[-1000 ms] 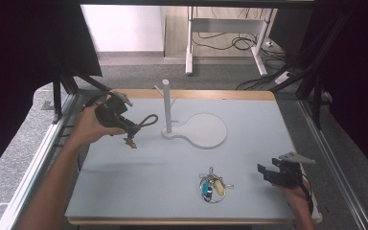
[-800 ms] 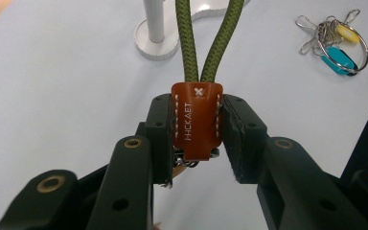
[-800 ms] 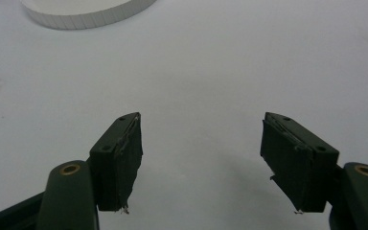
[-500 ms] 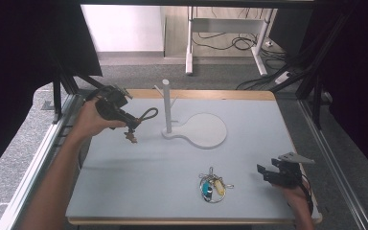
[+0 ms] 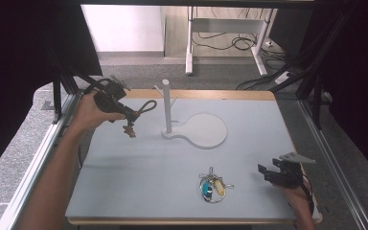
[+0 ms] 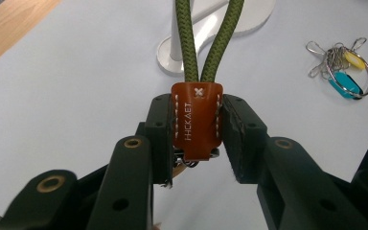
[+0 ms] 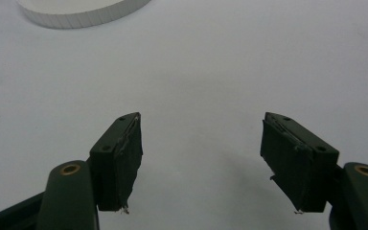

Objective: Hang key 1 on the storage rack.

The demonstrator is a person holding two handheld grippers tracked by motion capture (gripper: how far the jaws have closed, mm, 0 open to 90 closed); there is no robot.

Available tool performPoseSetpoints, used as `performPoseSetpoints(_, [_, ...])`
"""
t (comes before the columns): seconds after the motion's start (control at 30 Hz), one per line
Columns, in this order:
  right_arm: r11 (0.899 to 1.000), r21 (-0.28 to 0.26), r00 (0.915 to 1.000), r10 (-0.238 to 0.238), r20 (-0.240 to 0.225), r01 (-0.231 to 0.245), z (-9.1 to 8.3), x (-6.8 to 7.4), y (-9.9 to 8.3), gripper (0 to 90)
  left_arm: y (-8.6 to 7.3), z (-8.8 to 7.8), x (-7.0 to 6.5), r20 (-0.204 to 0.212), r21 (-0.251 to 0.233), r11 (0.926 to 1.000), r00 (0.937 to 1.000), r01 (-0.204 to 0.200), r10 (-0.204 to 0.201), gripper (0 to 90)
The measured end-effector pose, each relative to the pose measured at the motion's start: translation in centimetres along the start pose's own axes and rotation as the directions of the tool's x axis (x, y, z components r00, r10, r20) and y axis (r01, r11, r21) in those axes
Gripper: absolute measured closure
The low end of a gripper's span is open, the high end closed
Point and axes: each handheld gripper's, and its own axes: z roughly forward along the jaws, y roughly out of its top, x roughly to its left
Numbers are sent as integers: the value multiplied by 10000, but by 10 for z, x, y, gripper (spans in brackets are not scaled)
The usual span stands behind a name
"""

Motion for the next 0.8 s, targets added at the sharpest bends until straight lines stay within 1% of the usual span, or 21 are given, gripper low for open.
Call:
performPoseSetpoints(0.03, [10000,0,10000,0,0,0,0,0,0,314,0,0,0,0,0,10000,10000,0,0,663])
performPoseSetpoints(0.07, [10000,-5,10000,-16,6,16,0,0,0,314,0,1,3,52,-35,10000,9999,90,-90,663])
performPoseSetpoints(0.1, [10000,-5,10000,-16,6,16,0,0,0,314,0,1,3,52,-35,10000,9999,90,-90,663])
performPoseSetpoints(0.13, [10000,7,10000,-18,15,18,0,0,0,314,1,1,7,85,-91,9998,9998,183,-183,663])
performPoseSetpoints(0.2, [10000,29,10000,-27,8,27,1,0,0,314,2,0,10,135,-116,9996,9995,270,-268,664])
performPoseSetpoints(0.37, [10000,-9,10000,-29,19,29,0,0,0,314,5,1,16,267,-370,9985,9989,401,-392,663])
performPoseSetpoints(0.43, [10000,-19,10000,-45,38,45,0,0,0,315,6,1,17,269,-370,9984,9988,417,-407,663])
performPoseSetpoints(0.47, [10000,-59,9999,-63,141,64,-1,1,1,316,7,1,20,300,-447,9979,9986,460,-447,664])
performPoseSetpoints(0.5, [10000,-59,9999,-63,141,64,-1,1,1,316,7,1,20,300,-447,9979,9986,460,-447,664])
performPoseSetpoints(0.53, [9999,-85,9999,-110,116,111,-1,1,1,316,7,1,22,411,-645,9964,9977,556,-530,663])
performPoseSetpoints(0.57, [9999,-114,9999,-101,104,102,-2,1,1,316,8,1,23,419,-684,9958,9974,611,-583,663])
performPoseSetpoints(0.63, [9999,-121,9999,-97,103,98,-2,1,1,316,8,1,25,397,-626,9964,9977,577,-553,664])
performPoseSetpoints(0.67, [9999,-89,9999,-59,117,60,-2,1,1,316,10,2,27,424,-670,9956,9971,652,-624,664])
performPoseSetpoints(0.73, [10000,-74,9999,-33,126,34,-2,0,1,316,10,1,28,425,-676,9955,9971,665,-637,663])
performPoseSetpoints(0.77, [10000,-62,9999,-35,123,36,-2,0,1,316,11,1,31,447,-758,9938,9959,815,-783,663])
performPoseSetpoints(0.8, [10000,-66,9999,-52,126,53,-2,-1,1,316,12,0,33,477,-763,9937,9958,818,-783,663])
